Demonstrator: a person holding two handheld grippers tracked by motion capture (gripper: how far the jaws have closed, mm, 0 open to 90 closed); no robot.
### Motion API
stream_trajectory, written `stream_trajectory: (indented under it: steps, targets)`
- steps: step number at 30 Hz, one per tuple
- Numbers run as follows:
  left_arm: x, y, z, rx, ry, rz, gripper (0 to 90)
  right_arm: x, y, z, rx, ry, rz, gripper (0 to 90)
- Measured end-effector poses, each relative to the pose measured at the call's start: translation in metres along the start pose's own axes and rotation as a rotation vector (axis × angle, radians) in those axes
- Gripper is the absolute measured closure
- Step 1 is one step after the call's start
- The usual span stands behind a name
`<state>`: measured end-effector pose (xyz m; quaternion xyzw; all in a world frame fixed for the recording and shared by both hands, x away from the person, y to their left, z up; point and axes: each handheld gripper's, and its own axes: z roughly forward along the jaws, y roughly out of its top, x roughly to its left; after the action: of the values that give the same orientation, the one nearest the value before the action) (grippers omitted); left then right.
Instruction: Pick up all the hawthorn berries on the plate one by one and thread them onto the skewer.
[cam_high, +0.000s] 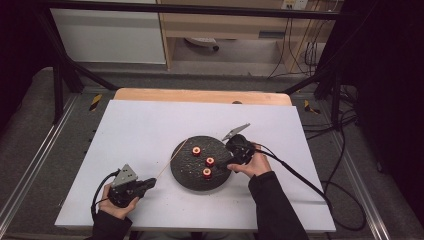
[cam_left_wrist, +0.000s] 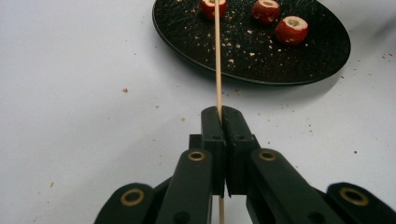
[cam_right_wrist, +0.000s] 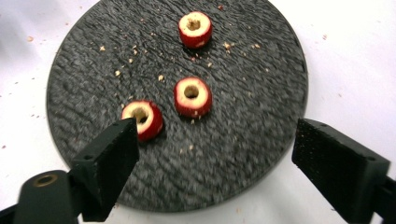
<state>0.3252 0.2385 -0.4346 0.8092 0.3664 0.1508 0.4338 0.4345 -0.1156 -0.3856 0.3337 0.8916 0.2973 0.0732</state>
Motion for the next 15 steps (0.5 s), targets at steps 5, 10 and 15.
stream_trajectory:
  steps: [5, 10, 15]
  targets:
    - [0.001, 0.0, 0.001, 0.003, 0.002, -0.001, 88.1, 0.0, 0.015, 0.016, 0.033, 0.019, -0.011, 22.4]
    - [0.0, -0.001, 0.001, 0.005, -0.001, 0.0, 88.1, 0.001, 0.025, 0.03, 0.083, 0.034, -0.04, 29.3]
    - [0.0, -0.001, 0.002, 0.008, -0.002, 0.0, 88.1, 0.001, 0.03, 0.043, 0.137, 0.048, -0.064, 37.6]
